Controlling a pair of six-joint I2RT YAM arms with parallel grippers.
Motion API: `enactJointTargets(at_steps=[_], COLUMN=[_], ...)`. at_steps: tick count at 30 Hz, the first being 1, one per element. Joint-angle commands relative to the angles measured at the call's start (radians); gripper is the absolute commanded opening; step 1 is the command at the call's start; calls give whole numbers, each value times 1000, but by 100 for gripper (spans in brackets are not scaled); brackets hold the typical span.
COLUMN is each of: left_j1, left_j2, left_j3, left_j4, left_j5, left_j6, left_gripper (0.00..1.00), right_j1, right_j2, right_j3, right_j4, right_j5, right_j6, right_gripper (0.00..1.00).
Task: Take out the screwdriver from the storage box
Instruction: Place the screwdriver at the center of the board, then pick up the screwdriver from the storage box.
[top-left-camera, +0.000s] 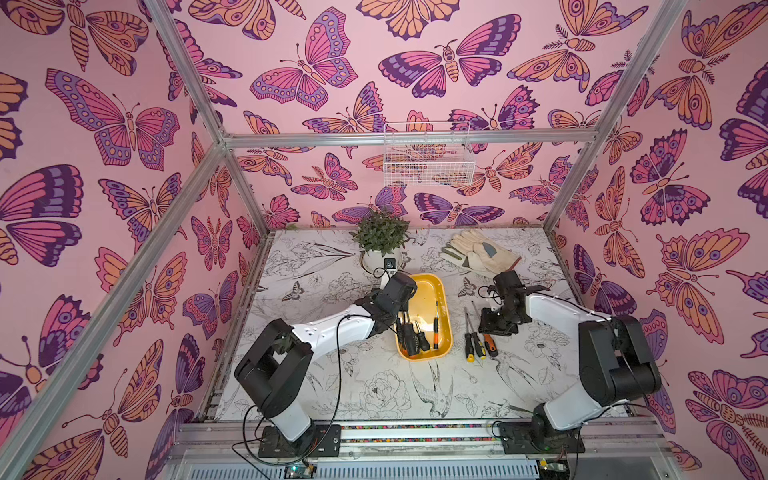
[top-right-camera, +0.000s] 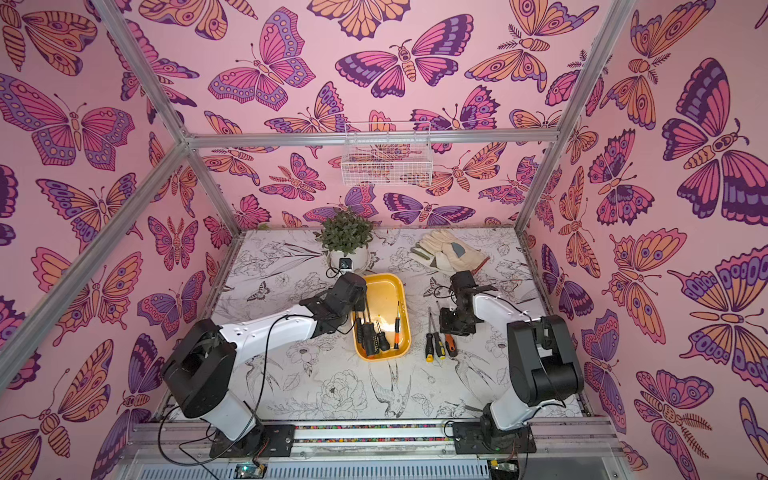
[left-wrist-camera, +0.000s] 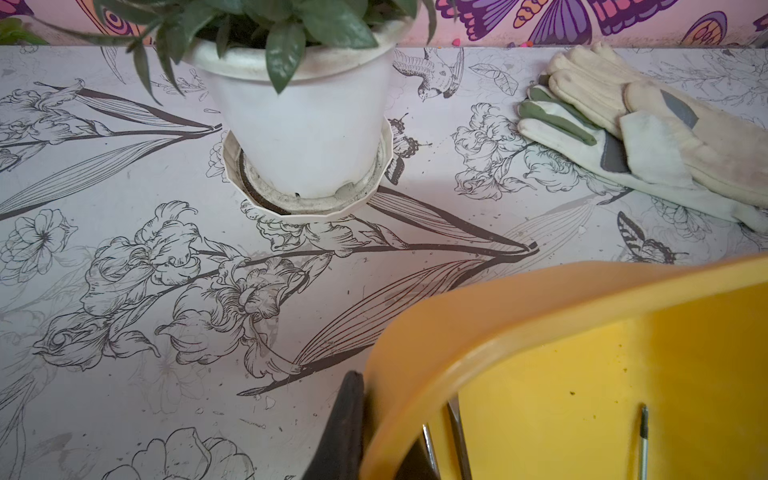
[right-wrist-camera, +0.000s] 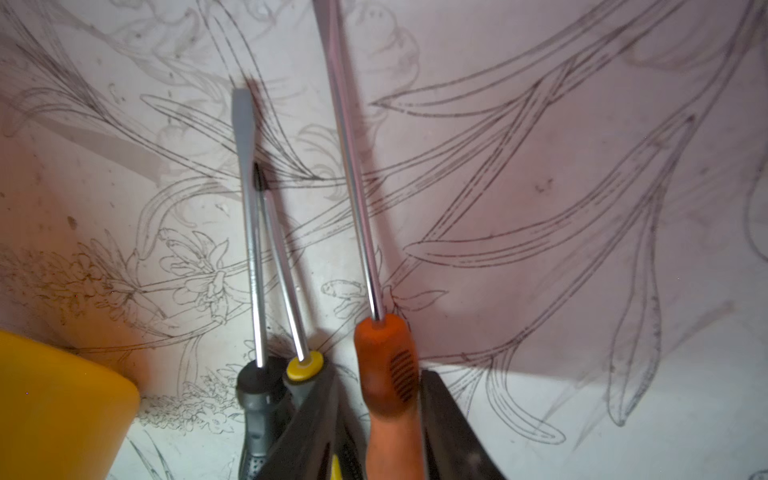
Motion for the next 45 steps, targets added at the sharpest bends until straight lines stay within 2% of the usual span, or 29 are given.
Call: enactJointTargets(at_steps=[1, 17, 24, 29, 33, 38, 45], left_j1=[6, 6, 7, 7, 6, 9, 9], left_j2=[-16, -16, -15, -16, -13, -12, -16], left_j3=[-10, -12, -11, -11, -10, -9, -13], left_j4=[40, 41, 42, 41, 41, 40, 41], left_j5=[5, 1, 3, 2, 5, 4, 3], left_j6=[-3, -5, -5, -5, -6, -9, -13], left_gripper=[0, 0, 0, 0, 0, 0, 0], right_j1=[-6, -5, 29, 155, 299, 428, 500], right_j2=[-49, -92, -242, -369, -388, -306, -165], right_j3=[18, 15, 26, 58, 96, 141, 191], right_j4=[-17, -19, -73, -101, -94, -45, 15], right_j5=[-12, -13, -7, 32, 84, 108, 119], right_j6=[19, 26, 51, 123, 188, 233, 242], right_gripper=[38, 38, 38, 39, 39, 39, 39])
